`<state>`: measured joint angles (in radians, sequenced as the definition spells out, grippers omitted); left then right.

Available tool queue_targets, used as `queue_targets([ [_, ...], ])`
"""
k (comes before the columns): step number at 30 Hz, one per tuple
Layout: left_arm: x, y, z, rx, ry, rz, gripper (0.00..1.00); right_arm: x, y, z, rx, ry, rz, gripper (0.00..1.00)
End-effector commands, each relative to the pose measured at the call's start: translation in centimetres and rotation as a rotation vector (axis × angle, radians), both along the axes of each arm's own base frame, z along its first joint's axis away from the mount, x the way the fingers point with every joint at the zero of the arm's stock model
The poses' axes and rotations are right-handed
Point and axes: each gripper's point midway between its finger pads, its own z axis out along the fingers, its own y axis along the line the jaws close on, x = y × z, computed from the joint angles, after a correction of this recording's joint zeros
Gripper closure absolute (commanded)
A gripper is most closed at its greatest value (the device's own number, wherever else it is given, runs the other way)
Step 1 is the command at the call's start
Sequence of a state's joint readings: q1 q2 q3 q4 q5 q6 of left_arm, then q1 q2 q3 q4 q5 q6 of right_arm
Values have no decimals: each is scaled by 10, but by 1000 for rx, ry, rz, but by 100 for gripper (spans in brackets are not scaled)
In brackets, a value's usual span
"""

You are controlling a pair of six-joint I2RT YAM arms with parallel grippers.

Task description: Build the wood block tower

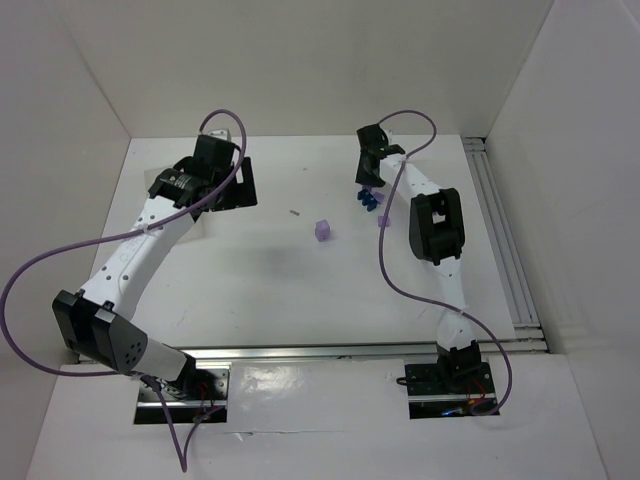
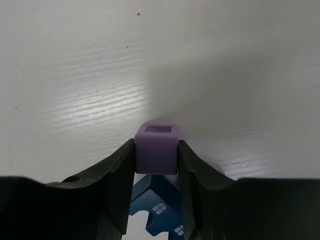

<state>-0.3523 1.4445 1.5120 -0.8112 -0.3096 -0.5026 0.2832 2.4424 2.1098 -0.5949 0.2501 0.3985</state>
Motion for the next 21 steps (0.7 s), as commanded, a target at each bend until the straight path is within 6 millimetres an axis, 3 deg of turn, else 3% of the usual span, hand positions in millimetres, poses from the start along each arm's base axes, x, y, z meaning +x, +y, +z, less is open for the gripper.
queue_targets([
  [1,6,-3,16,-14,-41,1,1,11,4,58,30,-112,34,72],
  [2,6,-3,16,-14,-41,1,1,10,11,85,41,-163,67,72],
  [3,6,-3,16,-14,-41,1,1,8,10,97,41,-190,75,72],
  [4,6,-3,16,-14,-41,1,1,0,24,116,43,-236,115,72],
  [5,6,-3,16,-14,-41,1,1,-3,25,106,47,-223,123,72],
  [6,5,-7,16,-14,-41,-8,1,-11,34,128,63,-261,153,72],
  [7,5,-7,16,-14,-41,-8,1,-14,37,134,77,-277,176,72],
  [8,5,-7,16,-21,-41,-2,1,-29,46,120,71,-244,199,72],
  [9,4,-7,19,-24,-50,-2,1,-36,46,131,87,-260,210,72],
  [10,3,-7,19,-24,-50,-2,1,-46,53,127,85,-245,227,72],
  [11,2,-7,15,-27,-40,4,1,-59,53,109,76,-204,236,72],
  [13,2,-8,15,-34,-37,-3,2,-76,59,107,91,-190,255,72],
  [14,1,-11,15,-43,-34,-13,2,-93,68,89,101,-152,278,72],
  [17,0,-17,8,-50,-14,-23,3,-122,78,67,103,-94,310,72],
  [21,0,-21,5,-53,-5,-28,3,-140,88,48,108,-47,350,72],
])
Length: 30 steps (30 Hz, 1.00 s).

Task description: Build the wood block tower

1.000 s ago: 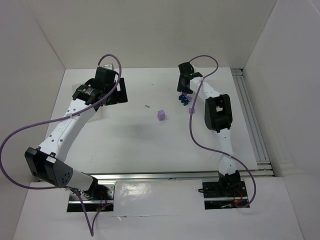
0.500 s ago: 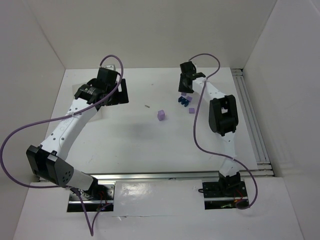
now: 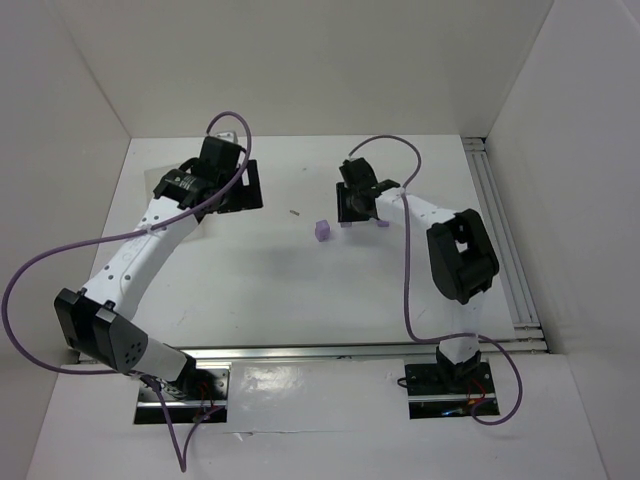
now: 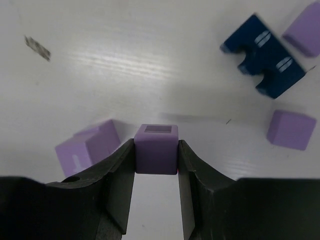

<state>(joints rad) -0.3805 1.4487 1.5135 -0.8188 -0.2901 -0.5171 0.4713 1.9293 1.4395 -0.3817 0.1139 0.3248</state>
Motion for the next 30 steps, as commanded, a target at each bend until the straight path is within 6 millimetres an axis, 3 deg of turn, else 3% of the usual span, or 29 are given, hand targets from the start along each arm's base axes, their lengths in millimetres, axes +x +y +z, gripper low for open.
queue_targets([
  [1,3,-11,7,-34,-19,-6,3,-4,15,0,35,-15,29,72],
  [8,3,-9,3,-24,-13,0,3,-10,23,-19,-1,19,44,70],
  [16,3,-9,3,-24,-13,0,3,-14,17,-40,-60,55,27,64],
  [18,3,-9,3,-24,-13,0,3,-11,18,-37,-56,45,14,59],
  [20,3,-9,3,-24,-13,0,3,-10,17,-34,-63,41,8,47],
  [21,3,-9,3,-24,-13,0,3,-12,15,-35,-68,50,8,46],
  [25,2,-11,3,-30,-10,-6,3,-1,14,-9,-68,-4,-15,45],
  [30,0,-16,-12,-27,31,-15,3,2,7,17,-98,-40,-27,44],
])
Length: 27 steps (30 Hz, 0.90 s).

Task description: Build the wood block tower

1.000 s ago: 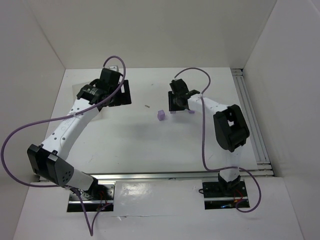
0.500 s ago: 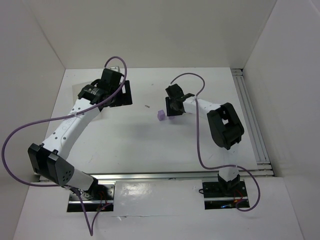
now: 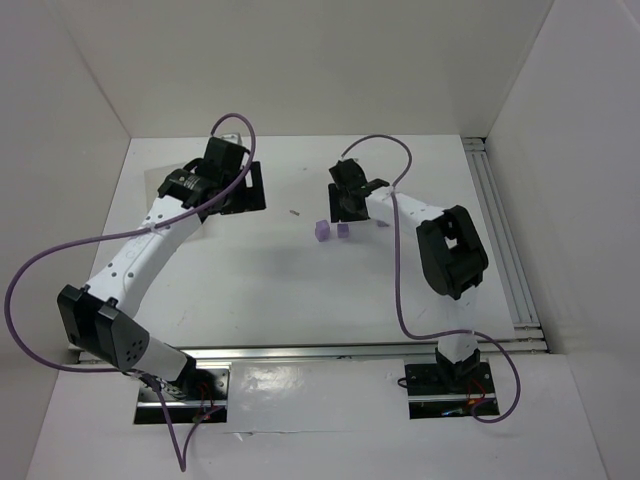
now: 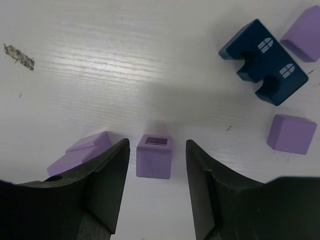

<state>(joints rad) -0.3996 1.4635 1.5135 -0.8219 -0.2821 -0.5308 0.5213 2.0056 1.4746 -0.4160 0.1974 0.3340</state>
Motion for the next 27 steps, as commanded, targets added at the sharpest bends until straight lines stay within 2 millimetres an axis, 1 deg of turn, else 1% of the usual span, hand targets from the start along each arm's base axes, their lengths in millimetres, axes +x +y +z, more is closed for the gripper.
queue_targets([
  [1,3,-10,-5,-30,5,-7,3,8,-1,48,-5,-86,-15,44],
  [2,1,-11,-10,-34,20,-15,6,7,-5,59,-9,-102,-25,44],
  [3,1,-13,-15,-39,26,-21,6,7,-6,67,-7,-120,-31,44],
  [4,3,-16,-16,-51,20,-29,5,7,-17,67,-20,-122,-52,44],
  [5,3,-24,-23,-77,38,-56,3,5,-22,78,-3,-141,-70,44],
  [6,1,-28,-33,-92,54,-73,7,5,-27,82,9,-151,-87,44],
  [7,3,-38,-38,-128,60,-105,14,5,-41,85,12,-161,-123,44],
  [8,5,-43,-50,-135,87,-118,31,3,-49,84,18,-157,-149,42],
  [9,3,-47,-63,-153,117,-115,39,4,-67,73,5,-140,-183,41],
  [10,2,-55,-71,-172,135,-131,47,4,-75,73,19,-134,-209,40],
  [11,5,-67,-74,-222,144,-150,52,7,-81,68,29,-121,-229,38],
  [12,6,-72,-94,-229,194,-147,62,3,-86,58,29,-87,-233,37],
  [13,8,-76,-101,-245,212,-147,67,5,-99,49,18,-68,-258,35],
  [14,8,-83,-107,-278,236,-147,70,4,-96,39,21,-42,-248,33],
  [15,15,-90,-108,-301,228,-151,71,5,-102,35,16,-33,-261,32],
  [16,17,-93,-124,-304,265,-143,79,4,-107,28,7,-13,-272,30],
  [17,21,-98,-125,-322,270,-140,81,3,-105,24,10,0,-266,28],
  [18,23,-99,-133,-330,285,-122,85,4,-110,20,1,8,-268,26],
  [19,32,-104,-131,-341,273,-117,91,5,-114,12,3,20,-275,25],
  [20,33,-108,-147,-348,316,-113,100,4,-112,5,4,37,-259,25],
  [21,36,-112,-152,-357,330,-109,100,7,-113,7,22,31,-260,25],
  [22,44,-117,-151,-366,327,-116,100,8,-118,1,17,43,-272,25],
  [23,47,-118,-158,-367,340,-106,100,7,-119,-4,7,53,-265,25],
  [24,47,-122,-170,-373,372,-99,100,6,-117,-10,11,69,-259,25],
  [25,51,-123,-170,-375,369,-99,100,9,-121,-9,15,61,-269,25],
  [26,54,-124,-173,-373,372,-99,100,8,-122,-16,3,76,-262,25],
  [27,55,-125,-182,-368,387,-94,100,6,-120,-23,4,93,-257,25],
])
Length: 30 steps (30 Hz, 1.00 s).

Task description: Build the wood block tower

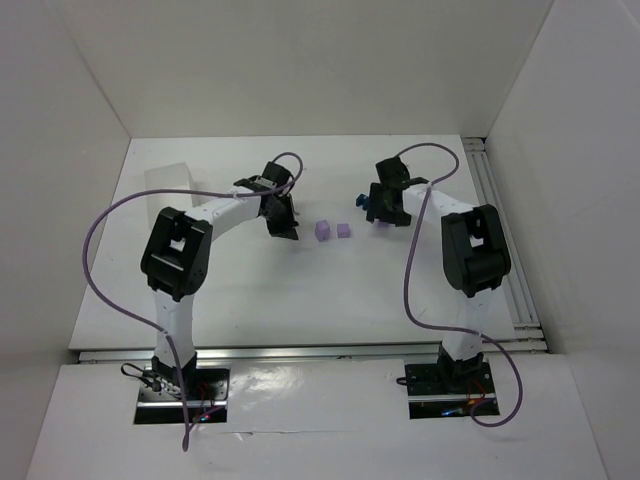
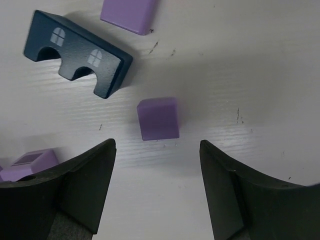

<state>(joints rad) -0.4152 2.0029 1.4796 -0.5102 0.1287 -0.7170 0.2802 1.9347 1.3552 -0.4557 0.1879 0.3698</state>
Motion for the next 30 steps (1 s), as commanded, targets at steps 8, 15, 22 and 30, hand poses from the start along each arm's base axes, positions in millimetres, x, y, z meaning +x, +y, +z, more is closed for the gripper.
queue_targets([
  [8,24,-29,-2,-74,8,-11,100,10,-2,-19,25,8,16,32],
  [15,20,-39,-14,-96,35,-36,100,10,-2,-19,25,8,16,44],
  [22,23,-42,-11,-111,32,-43,100,15,-1,-7,30,-21,16,61],
  [30,31,-55,-8,-138,15,-63,100,11,18,29,55,-84,70,66],
])
